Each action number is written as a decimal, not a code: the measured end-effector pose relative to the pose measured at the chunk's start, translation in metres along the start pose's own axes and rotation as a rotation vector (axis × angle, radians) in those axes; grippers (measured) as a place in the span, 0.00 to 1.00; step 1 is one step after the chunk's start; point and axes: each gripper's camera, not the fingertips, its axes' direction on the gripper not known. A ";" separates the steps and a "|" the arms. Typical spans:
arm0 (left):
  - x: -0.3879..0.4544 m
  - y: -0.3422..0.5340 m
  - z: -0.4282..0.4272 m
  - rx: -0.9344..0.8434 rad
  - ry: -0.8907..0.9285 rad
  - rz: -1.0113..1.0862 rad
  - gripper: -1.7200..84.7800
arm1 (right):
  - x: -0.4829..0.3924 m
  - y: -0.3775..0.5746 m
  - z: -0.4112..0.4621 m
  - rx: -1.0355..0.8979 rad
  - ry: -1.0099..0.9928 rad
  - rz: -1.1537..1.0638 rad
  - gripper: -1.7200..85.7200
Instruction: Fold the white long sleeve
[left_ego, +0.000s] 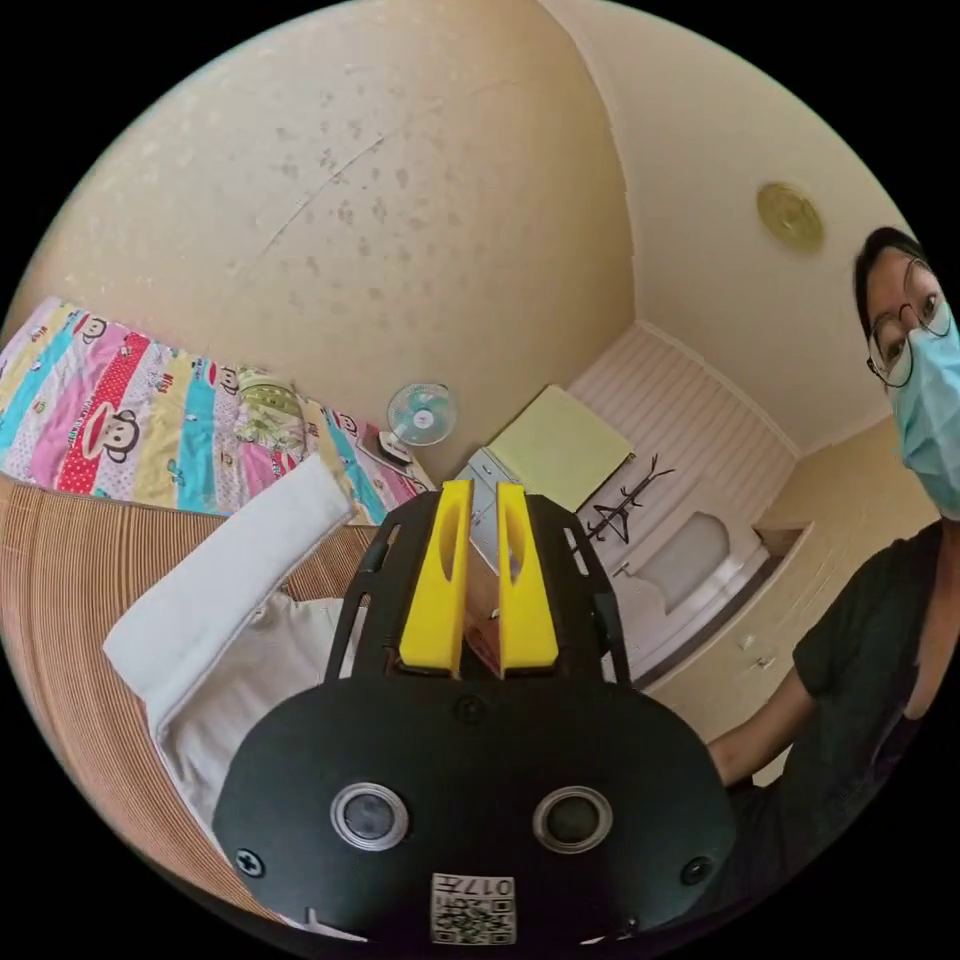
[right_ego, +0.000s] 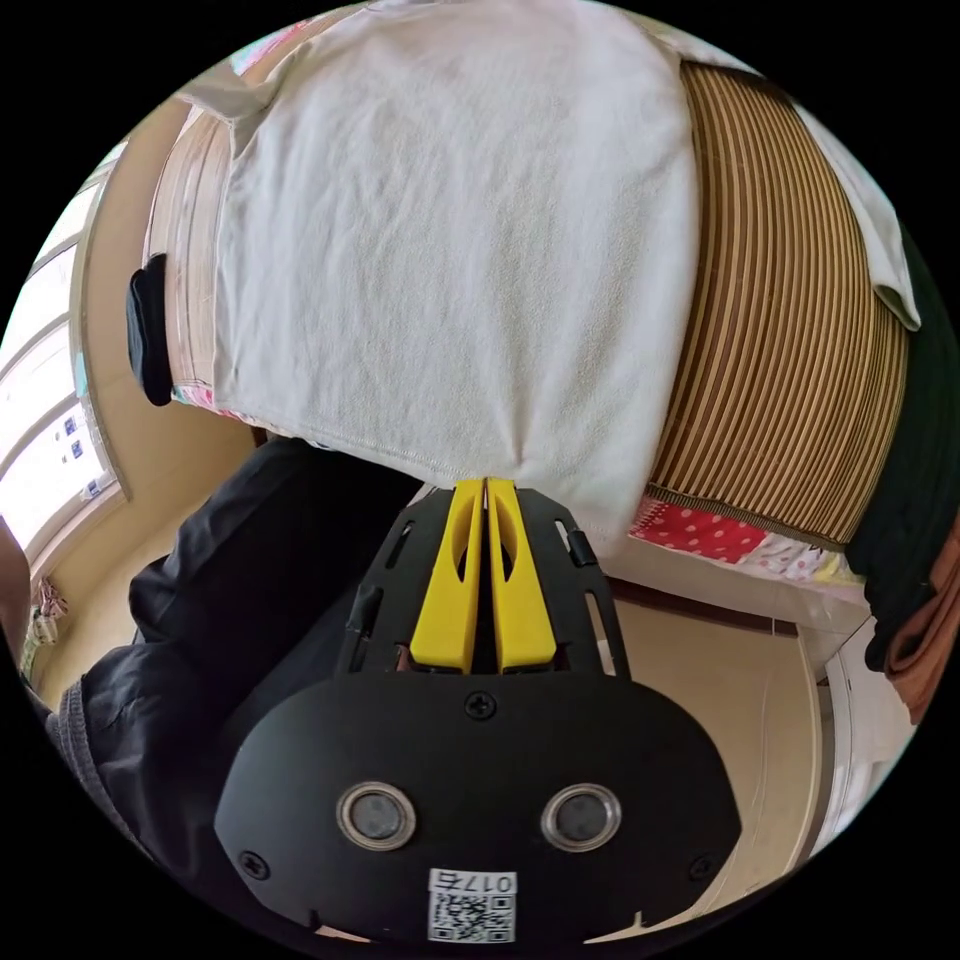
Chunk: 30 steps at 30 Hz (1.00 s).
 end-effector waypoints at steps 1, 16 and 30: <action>0.000 0.011 0.000 -0.008 -0.024 -0.011 0.09 | 0.001 0.008 0.000 0.010 -0.006 -0.005 0.03; -0.239 0.162 -0.038 -0.417 -0.676 -0.549 0.17 | 0.056 0.007 -0.048 0.438 -0.146 0.106 0.05; -0.249 0.166 -0.074 -0.517 -0.644 -0.474 0.08 | 0.102 -0.266 -0.162 0.615 -0.124 0.213 0.17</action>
